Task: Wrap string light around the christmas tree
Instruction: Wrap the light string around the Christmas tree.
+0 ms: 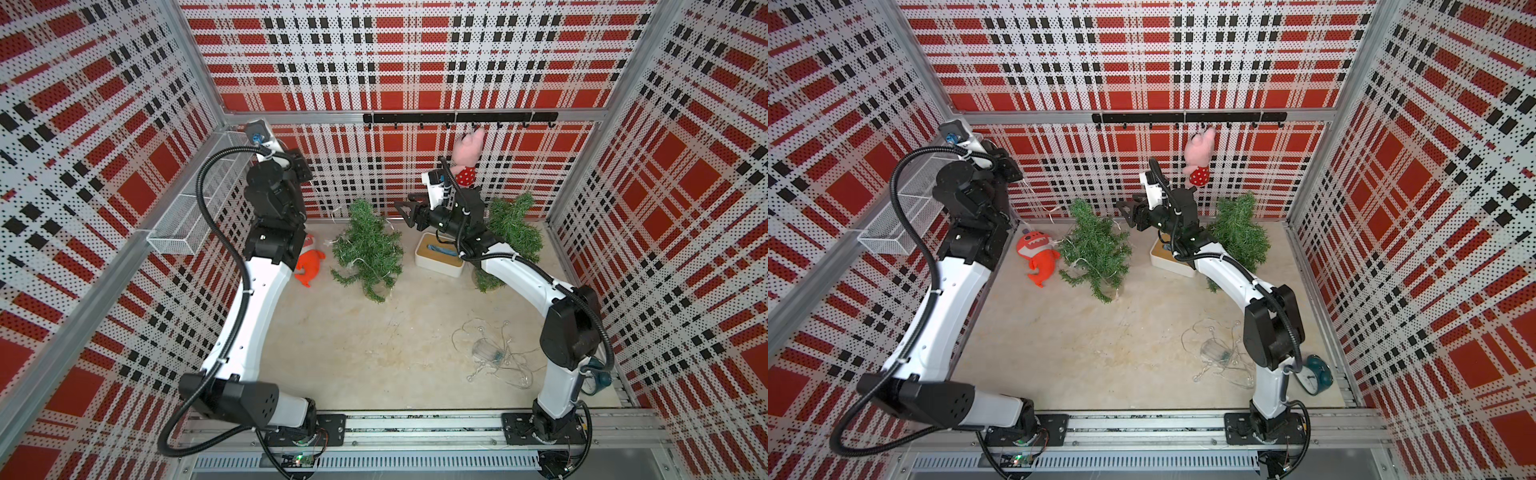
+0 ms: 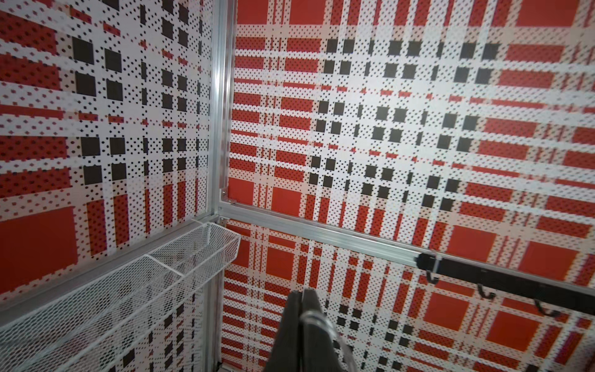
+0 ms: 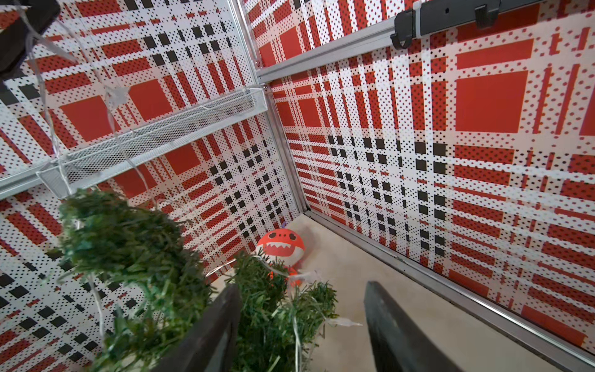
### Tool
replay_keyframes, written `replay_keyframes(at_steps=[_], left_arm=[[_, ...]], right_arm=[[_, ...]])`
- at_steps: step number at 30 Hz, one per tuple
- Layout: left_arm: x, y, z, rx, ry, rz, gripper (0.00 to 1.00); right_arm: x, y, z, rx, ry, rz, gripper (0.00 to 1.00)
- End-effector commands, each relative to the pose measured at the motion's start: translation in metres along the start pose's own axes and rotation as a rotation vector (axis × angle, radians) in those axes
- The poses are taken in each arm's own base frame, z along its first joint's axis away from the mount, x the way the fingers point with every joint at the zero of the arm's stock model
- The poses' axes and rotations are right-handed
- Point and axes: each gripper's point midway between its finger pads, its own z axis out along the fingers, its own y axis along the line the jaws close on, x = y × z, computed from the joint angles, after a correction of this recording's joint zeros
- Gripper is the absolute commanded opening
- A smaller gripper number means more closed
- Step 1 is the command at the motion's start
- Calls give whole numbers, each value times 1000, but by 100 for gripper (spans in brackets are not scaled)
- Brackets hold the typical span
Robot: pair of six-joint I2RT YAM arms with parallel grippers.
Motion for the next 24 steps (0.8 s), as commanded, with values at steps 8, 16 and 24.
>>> replay_keyframes(at_steps=[8, 16, 24], left_arm=[[41, -45, 63, 264, -139, 78, 4], [58, -100, 58, 610, -297, 13, 5], [78, -173, 40, 960, -244, -198, 2]], right_arm=[[-10, -25, 34, 4, -63, -18, 48], [8, -42, 49, 34, -26, -111, 44], [12, -49, 57, 34, -29, -157, 52]])
